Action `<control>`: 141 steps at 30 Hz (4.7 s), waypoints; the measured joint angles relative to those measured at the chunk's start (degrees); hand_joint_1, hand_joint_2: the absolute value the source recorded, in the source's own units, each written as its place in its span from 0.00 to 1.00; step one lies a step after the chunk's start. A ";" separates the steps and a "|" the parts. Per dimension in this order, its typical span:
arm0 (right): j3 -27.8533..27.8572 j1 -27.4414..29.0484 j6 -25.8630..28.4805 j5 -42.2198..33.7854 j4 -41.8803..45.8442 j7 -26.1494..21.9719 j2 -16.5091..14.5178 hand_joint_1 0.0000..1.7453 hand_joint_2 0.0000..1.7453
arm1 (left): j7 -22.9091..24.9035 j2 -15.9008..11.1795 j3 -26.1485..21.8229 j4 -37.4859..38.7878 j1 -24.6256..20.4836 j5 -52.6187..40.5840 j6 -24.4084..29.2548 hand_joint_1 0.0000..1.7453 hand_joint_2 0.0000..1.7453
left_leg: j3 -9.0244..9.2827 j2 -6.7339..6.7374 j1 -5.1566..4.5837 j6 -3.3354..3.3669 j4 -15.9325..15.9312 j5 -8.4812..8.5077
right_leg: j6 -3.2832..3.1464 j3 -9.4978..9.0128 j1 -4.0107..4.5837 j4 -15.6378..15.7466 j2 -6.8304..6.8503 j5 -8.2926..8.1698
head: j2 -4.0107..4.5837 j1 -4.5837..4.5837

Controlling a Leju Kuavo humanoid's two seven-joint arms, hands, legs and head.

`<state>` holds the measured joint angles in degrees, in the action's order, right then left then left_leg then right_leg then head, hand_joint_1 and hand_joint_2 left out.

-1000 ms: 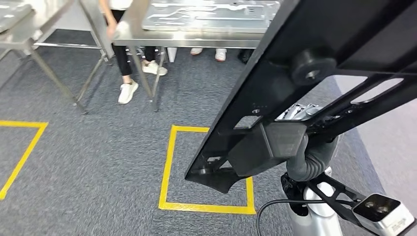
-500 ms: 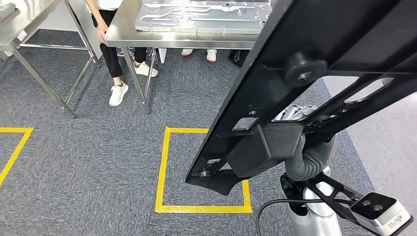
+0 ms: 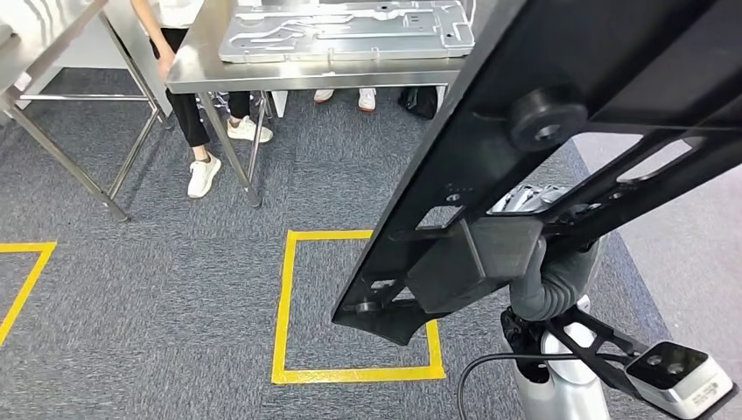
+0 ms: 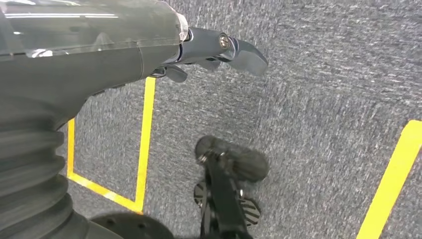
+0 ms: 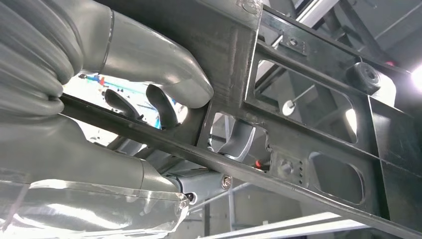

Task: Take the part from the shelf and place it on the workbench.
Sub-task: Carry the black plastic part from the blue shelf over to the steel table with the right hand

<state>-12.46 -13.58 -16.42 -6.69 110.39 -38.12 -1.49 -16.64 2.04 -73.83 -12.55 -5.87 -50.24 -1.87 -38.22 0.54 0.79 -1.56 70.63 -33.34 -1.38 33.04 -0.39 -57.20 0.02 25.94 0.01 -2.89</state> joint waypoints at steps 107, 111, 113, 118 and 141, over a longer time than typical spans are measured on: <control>-0.92 -0.28 4.45 4.63 -2.66 0.00 1.68 1.00 1.00 | -1.10 0.01 -0.01 0.00 0.51 -0.08 -0.25 0.00 1.00 | 6.03 -1.06 -0.75 3.98 -13.05 7.49 | 3.27 4.08 -0.04 -15.90 0.02 7.20 | -0.01 -0.05; -0.92 -0.26 4.50 4.61 -2.66 0.00 1.68 1.00 1.00 | -1.07 0.02 -0.01 0.00 0.63 -0.13 -0.25 0.00 1.00 | 9.45 -1.50 -0.77 3.80 -13.07 4.76 | 3.19 8.04 -0.05 -12.64 0.02 7.74 | -0.01 -0.06; -0.91 -0.24 4.55 4.61 -2.70 0.00 1.68 1.00 1.00 | -1.05 0.10 -0.01 0.00 0.61 -0.18 -0.25 0.00 1.00 | 10.99 -1.70 -0.84 3.43 -13.10 3.25 | 2.41 7.11 0.27 -5.39 -0.05 0.13 | -0.01 -0.05; -0.90 -0.11 4.72 4.69 -2.62 0.00 1.70 1.00 1.00 | -1.03 0.15 0.00 -0.01 0.41 -0.34 -0.27 0.00 1.00 | 12.27 -1.72 -0.93 1.72 -11.65 3.10 | 0.54 4.70 0.47 -0.19 -0.42 -4.45 | -0.01 -0.07; 13.78 -7.21 14.06 6.53 -11.39 1.57 5.51 1.00 1.00 | -1.63 -0.33 -0.01 0.00 0.52 -0.21 -0.30 0.00 1.00 | 4.01 -1.14 -0.35 3.19 -13.06 9.18 | 3.22 6.67 -0.01 -14.80 -0.11 5.86 | -0.01 -0.06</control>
<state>1.33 -20.79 -2.36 -0.16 99.00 -36.55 4.02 -18.27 1.71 -73.83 -12.55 -5.34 -50.46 -2.17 -34.21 -0.60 0.44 1.63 57.56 -24.16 1.84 39.71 -0.40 -72.00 -0.09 31.80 0.00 -2.95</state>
